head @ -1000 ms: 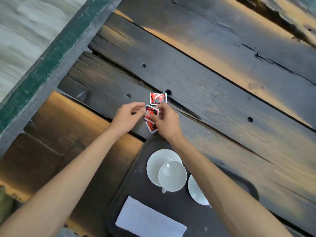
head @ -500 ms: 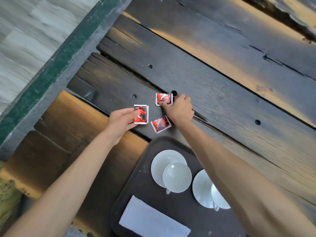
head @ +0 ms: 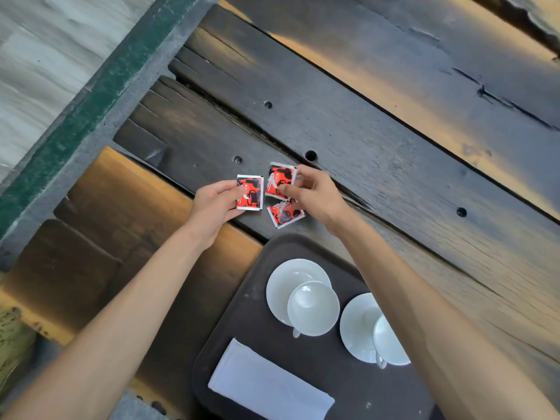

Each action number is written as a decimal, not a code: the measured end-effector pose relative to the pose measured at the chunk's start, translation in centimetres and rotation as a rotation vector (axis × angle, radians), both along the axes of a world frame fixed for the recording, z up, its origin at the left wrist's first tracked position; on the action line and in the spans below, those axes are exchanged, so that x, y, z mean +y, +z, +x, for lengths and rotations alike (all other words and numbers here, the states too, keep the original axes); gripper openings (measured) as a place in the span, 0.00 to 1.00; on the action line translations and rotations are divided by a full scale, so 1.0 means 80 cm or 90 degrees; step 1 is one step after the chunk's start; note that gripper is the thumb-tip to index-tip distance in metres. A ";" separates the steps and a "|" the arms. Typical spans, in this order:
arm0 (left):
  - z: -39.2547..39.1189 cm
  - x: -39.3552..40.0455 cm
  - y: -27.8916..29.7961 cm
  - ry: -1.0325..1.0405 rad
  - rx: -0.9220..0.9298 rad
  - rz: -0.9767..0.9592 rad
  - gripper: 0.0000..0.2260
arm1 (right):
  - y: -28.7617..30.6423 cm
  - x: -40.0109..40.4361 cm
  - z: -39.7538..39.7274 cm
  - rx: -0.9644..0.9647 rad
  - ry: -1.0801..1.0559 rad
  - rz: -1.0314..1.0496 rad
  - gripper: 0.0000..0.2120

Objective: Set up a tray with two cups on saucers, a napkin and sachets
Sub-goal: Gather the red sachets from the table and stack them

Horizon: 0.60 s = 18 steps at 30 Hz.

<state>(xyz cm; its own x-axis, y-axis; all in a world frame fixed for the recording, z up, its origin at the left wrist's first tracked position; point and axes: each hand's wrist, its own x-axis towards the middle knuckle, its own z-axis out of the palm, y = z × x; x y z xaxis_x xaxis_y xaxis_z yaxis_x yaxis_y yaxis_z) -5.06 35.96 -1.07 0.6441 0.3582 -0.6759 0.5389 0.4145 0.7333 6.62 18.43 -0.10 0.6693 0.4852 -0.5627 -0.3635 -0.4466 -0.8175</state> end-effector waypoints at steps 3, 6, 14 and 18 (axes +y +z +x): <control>0.000 -0.009 0.002 -0.028 -0.019 -0.012 0.06 | 0.008 0.003 -0.009 0.023 0.072 0.018 0.10; -0.008 -0.018 0.003 -0.039 -0.048 -0.009 0.07 | 0.004 0.006 -0.019 0.017 0.045 -0.005 0.16; -0.032 -0.014 0.003 -0.015 -0.032 0.083 0.08 | -0.019 -0.002 -0.043 -0.213 0.067 -0.257 0.22; -0.043 -0.009 0.002 0.008 -0.017 0.107 0.08 | -0.021 -0.015 -0.057 -0.357 0.143 -0.434 0.31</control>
<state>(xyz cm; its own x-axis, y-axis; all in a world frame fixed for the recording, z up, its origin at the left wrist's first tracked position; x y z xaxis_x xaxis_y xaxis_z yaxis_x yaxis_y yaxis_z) -8.48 35.21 -0.95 0.6558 0.4734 -0.5881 0.5133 0.2915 0.8072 2.08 17.21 -1.80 0.8613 0.3182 -0.3961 0.1608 -0.9103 -0.3815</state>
